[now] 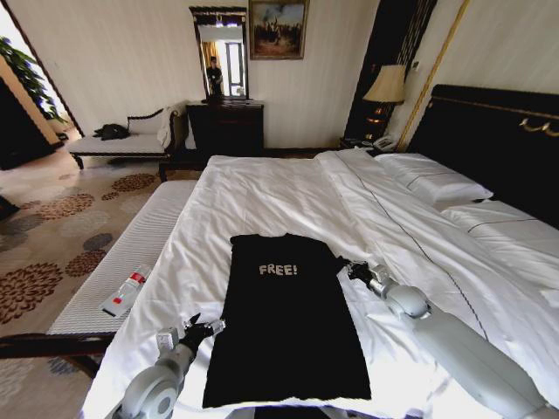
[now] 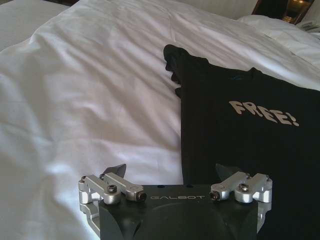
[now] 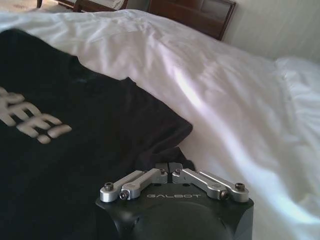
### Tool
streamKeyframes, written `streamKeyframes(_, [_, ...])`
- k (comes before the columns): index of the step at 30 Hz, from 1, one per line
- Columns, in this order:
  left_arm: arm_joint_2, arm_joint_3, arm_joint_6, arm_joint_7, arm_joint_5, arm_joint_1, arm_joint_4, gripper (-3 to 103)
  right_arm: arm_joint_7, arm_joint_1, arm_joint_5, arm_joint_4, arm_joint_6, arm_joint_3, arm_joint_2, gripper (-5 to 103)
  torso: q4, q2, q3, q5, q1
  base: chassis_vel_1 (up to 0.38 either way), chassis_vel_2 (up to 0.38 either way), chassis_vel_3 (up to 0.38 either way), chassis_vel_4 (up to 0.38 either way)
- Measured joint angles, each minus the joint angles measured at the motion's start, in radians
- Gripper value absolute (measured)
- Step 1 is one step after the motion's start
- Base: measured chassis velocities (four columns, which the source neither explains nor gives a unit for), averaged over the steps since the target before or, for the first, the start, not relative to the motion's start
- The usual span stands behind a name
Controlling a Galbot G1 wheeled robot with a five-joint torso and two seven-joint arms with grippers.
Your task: Fold the clothes on the bed.
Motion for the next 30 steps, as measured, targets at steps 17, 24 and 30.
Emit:
streamKeyframes(17, [0.008,-0.008,-0.001,0.003,0.0,-0.001,0.002,100,0.033,0.053,-0.096,0.026,-0.002,-0.117,0.066,0,0.0,0.0,0.0,-0.0001,0.0,0.0,0.0,0.0,0.0])
streamKeyframes(24, [0.009,-0.01,-0.001,0.003,0.001,-0.002,0.001,100,0.035,0.061,-0.146,-0.008,0.03,-0.17,0.088,0,0.0,0.0,0.0,0.0,0.0,0.0,0.0,0.0,0.0])
streamKeyframes(30, [0.008,-0.01,-0.001,0.003,0.0,-0.006,0.001,100,0.033,0.048,-0.187,0.012,0.074,-0.205,0.088,14,0.0,0.0,0.0,0.0,0.0,0.0,0.0,0.0,0.0])
